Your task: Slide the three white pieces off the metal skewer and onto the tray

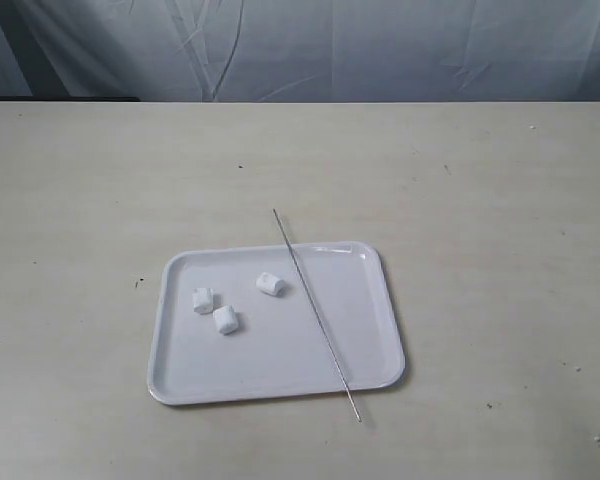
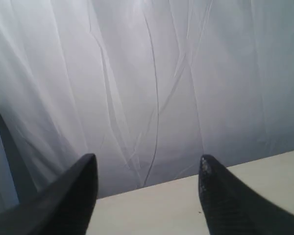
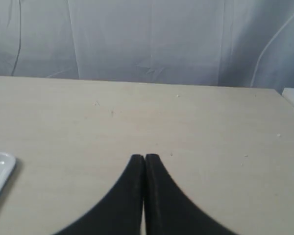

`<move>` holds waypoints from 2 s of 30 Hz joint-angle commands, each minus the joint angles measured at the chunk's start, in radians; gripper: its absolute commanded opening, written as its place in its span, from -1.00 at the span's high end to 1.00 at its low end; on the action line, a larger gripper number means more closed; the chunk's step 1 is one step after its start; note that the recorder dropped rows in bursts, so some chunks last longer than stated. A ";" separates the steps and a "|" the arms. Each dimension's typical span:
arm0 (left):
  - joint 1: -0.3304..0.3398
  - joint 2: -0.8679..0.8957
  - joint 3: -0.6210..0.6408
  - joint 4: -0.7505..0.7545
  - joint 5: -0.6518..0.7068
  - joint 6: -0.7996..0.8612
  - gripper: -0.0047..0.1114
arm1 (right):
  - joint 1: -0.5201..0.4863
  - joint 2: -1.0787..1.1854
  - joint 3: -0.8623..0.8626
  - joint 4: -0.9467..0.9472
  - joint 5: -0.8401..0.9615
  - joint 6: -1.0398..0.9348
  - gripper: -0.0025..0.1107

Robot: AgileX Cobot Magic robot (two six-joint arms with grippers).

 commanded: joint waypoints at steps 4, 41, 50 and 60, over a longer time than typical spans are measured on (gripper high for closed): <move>-0.005 -0.017 0.119 -0.008 0.071 -0.060 -0.07 | -0.010 -0.008 0.009 0.057 0.022 0.001 0.97; 0.008 -0.047 0.196 -1.914 0.553 1.706 -0.07 | -0.029 0.020 0.009 0.053 0.052 -0.007 0.97; 0.008 -0.047 0.196 -1.856 0.553 1.706 -0.07 | -0.039 -0.008 0.009 0.050 0.090 -0.007 0.97; 0.008 -0.047 0.196 -1.826 0.557 1.654 -0.07 | -0.040 -0.008 0.009 0.050 0.090 -0.007 0.97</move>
